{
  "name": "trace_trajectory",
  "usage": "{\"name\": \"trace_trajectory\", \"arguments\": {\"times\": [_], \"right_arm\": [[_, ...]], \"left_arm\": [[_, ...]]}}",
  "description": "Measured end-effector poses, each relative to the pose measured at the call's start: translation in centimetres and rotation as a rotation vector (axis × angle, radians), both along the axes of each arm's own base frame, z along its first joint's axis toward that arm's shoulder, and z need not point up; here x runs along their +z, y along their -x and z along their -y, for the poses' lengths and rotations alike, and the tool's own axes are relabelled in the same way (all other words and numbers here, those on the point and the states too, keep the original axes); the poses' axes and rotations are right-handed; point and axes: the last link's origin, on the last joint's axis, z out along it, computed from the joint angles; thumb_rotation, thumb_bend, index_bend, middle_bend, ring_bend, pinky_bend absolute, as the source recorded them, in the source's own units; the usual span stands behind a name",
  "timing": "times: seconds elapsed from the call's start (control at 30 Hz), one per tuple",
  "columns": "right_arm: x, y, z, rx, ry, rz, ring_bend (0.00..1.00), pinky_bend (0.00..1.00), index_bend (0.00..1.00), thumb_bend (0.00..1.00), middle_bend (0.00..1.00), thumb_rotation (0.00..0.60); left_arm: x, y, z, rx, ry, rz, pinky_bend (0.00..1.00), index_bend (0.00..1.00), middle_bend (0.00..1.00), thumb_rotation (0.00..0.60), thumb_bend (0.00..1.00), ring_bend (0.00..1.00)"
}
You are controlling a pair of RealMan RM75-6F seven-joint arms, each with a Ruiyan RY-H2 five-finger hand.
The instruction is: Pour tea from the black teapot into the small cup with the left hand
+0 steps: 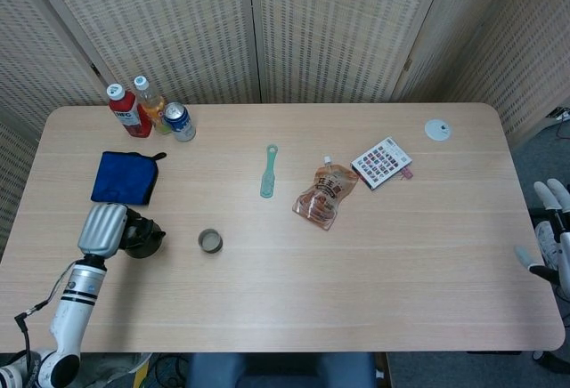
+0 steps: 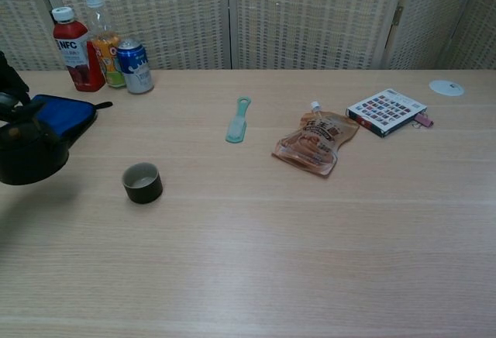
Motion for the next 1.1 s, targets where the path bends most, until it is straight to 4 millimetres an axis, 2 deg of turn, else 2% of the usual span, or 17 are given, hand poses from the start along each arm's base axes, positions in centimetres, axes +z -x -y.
{"name": "trace_trajectory", "arguments": {"times": [0.3, 0.43, 0.53, 1.1], "right_arm": [[0.0, 0.1, -0.3, -0.005, -0.001, 0.002, 0.00, 0.06, 0.11, 0.16, 0.07, 0.600], [0.0, 0.1, -0.4, -0.006, -0.002, 0.002, 0.00, 0.06, 0.11, 0.16, 0.07, 0.600], [0.0, 0.1, -0.4, -0.006, -0.001, 0.002, 0.00, 0.06, 0.11, 0.16, 0.07, 0.600], [0.1, 0.4, -0.8, -0.016, 0.004, 0.006, 0.00, 0.06, 0.11, 0.16, 0.07, 0.600]], "left_arm": [[-0.9, -2.1, -0.5, -0.089, 0.023, -0.037, 0.57, 1.00, 1.00, 0.420, 0.43, 1.00], [-1.4, -3.0, -0.7, -0.121, 0.029, -0.050, 0.57, 1.00, 1.00, 0.476, 0.43, 1.00], [-1.7, -3.4, -0.8, -0.139, 0.032, -0.060, 0.57, 1.00, 1.00, 0.493, 0.43, 1.00], [-3.6, -5.6, -1.5, -0.222, 0.040, -0.146, 0.57, 1.00, 1.00, 0.504, 0.43, 1.00]]}}
